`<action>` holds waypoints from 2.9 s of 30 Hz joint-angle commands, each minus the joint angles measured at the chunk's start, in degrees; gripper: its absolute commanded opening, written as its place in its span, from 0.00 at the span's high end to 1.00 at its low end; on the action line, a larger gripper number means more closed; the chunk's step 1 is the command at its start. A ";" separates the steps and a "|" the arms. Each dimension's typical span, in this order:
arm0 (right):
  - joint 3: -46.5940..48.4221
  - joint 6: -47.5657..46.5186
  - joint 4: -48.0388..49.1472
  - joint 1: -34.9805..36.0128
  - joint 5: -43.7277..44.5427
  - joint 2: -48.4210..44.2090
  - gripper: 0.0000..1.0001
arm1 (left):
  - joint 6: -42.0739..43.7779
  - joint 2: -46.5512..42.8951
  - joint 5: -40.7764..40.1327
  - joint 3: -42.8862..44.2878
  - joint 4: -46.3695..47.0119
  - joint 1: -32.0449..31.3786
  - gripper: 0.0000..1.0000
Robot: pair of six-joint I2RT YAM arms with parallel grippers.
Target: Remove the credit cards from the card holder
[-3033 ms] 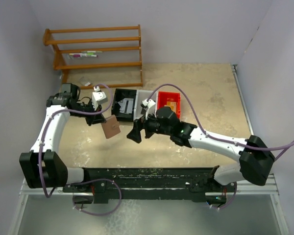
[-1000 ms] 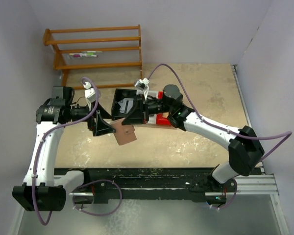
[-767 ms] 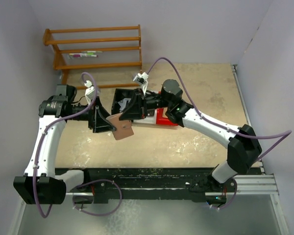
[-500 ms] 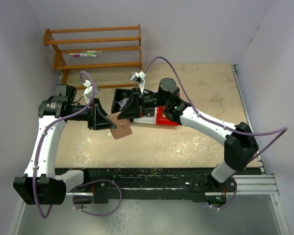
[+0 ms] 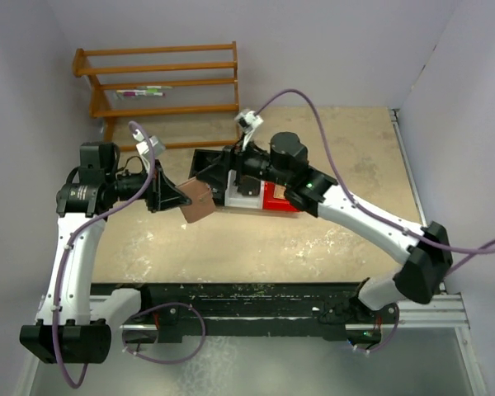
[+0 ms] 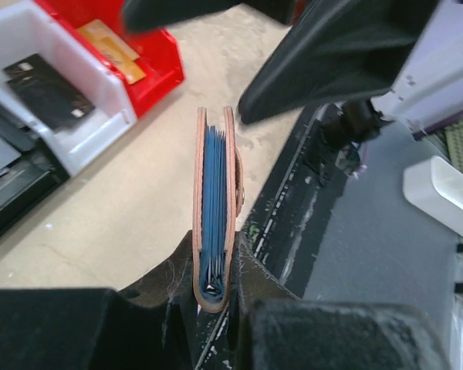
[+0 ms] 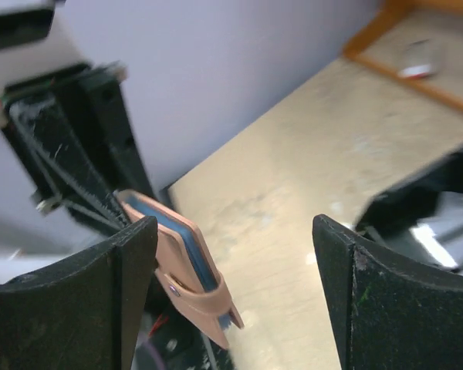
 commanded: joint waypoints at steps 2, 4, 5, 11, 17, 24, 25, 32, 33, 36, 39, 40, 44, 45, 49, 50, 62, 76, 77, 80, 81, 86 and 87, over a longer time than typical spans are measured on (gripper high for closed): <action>-0.84 -8.00 -6.38 6.87 38.55 -9.41 0.16 | -10.74 -2.61 -10.62 -0.75 9.45 -0.12 1.00; -0.13 -9.65 -9.06 11.11 46.21 -9.32 0.16 | -12.20 -2.49 -13.72 -0.90 10.76 -0.14 1.00; 0.11 -10.09 -9.43 12.63 48.51 -9.20 0.16 | -12.70 -2.36 -14.60 -0.85 11.11 -0.14 1.00; 0.30 -11.98 -8.01 19.10 53.70 -6.54 0.23 | -15.10 -1.98 -15.51 -0.65 11.84 -0.14 1.00; 4.33 -13.42 -9.12 23.02 56.38 -0.90 0.32 | -14.48 -1.87 -17.33 -0.31 11.16 -0.11 1.00; 8.29 -14.50 -10.34 24.85 60.05 3.42 0.40 | -14.89 -0.93 -16.54 -0.04 10.48 -0.12 1.00; 8.76 -14.74 -10.52 24.87 60.78 3.86 0.43 | -14.95 -0.73 -16.11 -0.04 10.36 -0.14 1.00; 11.86 -17.48 -12.41 24.87 65.80 7.25 0.61 | -15.89 -0.53 -14.17 0.63 9.89 -0.10 1.00; 12.03 -17.95 -12.63 24.87 66.24 7.80 0.63 | -15.98 -0.53 -13.99 0.85 9.77 -0.11 1.00; 11.82 -18.30 -12.38 24.89 66.25 8.43 0.60 | -16.36 -0.72 -13.43 1.23 9.50 -0.04 1.00; 11.43 -18.27 -11.86 24.90 65.30 8.54 0.51 | -16.40 -1.05 -13.45 1.28 9.37 -0.11 1.00; 11.42 -18.27 -11.75 24.95 65.07 8.62 0.50 | -16.41 -1.13 -13.40 1.30 9.26 -0.07 1.00; 12.48 -18.57 -12.52 24.92 67.15 10.00 0.51 | -16.38 -1.23 -12.57 1.49 8.82 -0.12 1.00; 13.01 -18.61 -12.83 24.95 68.04 10.47 0.52 | -16.38 -1.23 -12.52 1.65 8.69 -0.10 1.00; 14.27 -19.00 -14.41 24.94 71.69 12.32 0.62 | -16.14 -1.49 -12.81 2.13 8.17 -0.07 1.00; 14.29 -19.19 -14.63 24.98 72.82 12.58 0.65 | -16.00 -1.55 -12.99 2.26 7.98 -0.09 1.00; 14.20 -18.27 -18.08 24.87 77.06 12.57 0.94 | -14.14 -1.88 -16.58 2.94 6.76 -0.07 1.00; 10.67 -12.95 -20.60 19.36 72.89 7.00 1.00 | -12.17 -2.38 -15.74 4.33 4.70 -0.09 1.00; 10.49 -12.80 -20.79 19.17 72.89 6.67 1.00 | -11.99 -2.45 -15.66 4.34 4.63 -0.12 1.00; 9.36 -12.83 -20.81 18.54 70.89 5.17 0.99 | -11.59 -2.38 -15.57 4.44 4.36 -0.08 1.00; 8.84 -12.70 -20.69 18.17 69.58 4.45 0.95 | -11.32 -2.32 -15.40 4.41 4.29 -0.09 1.00; 4.75 -10.39 -20.21 12.86 52.28 -2.26 0.63 | -10.14 -2.11 -12.00 5.37 3.45 -0.12 1.00; 2.98 -9.87 -19.07 12.00 48.30 -4.05 0.54 | -10.08 -2.16 -10.98 5.65 3.43 -0.09 1.00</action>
